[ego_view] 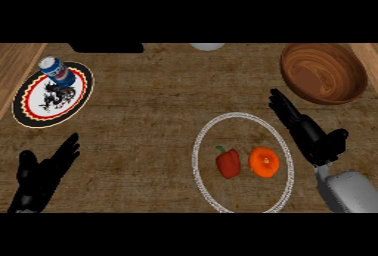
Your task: Pick the squash from the placemat and place it in the bowl
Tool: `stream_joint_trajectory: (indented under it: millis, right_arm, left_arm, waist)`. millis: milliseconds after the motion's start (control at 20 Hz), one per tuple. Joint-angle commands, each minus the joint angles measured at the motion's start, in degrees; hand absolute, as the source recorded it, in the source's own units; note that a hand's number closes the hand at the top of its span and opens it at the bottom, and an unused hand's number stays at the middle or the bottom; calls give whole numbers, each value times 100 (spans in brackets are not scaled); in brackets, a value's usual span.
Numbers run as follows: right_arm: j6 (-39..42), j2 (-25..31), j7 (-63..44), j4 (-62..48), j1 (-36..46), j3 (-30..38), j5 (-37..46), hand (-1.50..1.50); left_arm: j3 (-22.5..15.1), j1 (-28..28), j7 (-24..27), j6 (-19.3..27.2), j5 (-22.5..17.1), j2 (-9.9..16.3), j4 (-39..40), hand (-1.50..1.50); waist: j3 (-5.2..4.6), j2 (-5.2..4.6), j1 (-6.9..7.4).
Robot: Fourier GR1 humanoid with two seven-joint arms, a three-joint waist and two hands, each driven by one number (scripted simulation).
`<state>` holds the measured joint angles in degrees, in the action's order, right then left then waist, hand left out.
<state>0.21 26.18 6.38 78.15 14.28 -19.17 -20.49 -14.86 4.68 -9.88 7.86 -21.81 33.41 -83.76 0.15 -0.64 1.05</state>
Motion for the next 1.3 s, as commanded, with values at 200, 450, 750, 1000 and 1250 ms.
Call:
stream_joint_trajectory:
  millis: [200,450,750,1000,1250]
  right_arm:
    - [-1097,-413,-918,504,-451,-876,1108,150]
    - [-3541,-786,-122,455,-866,-137,2156,-150]
    - [-4806,-1783,1406,1471,-2162,-841,2881,-150]
    - [-5427,-1271,-407,2429,-2310,-963,4279,-150]
    - [-4610,-737,-2703,3451,-2440,-730,5415,-150]
  left_arm:
    - [138,-899,709,727,445,-749,-709,0]
    - [76,-905,848,925,453,-1090,-569,0]
    - [-165,-1213,1099,1061,810,-1456,-281,0]
    - [32,-1431,864,824,741,-1389,-338,0]
    - [-276,-1441,605,1178,1018,-1659,-538,0]
  waist:
    - [-30,126,-187]
    - [-13,187,-617]
    - [-20,90,-344]
    - [-29,75,-162]
    - [-48,79,-163]
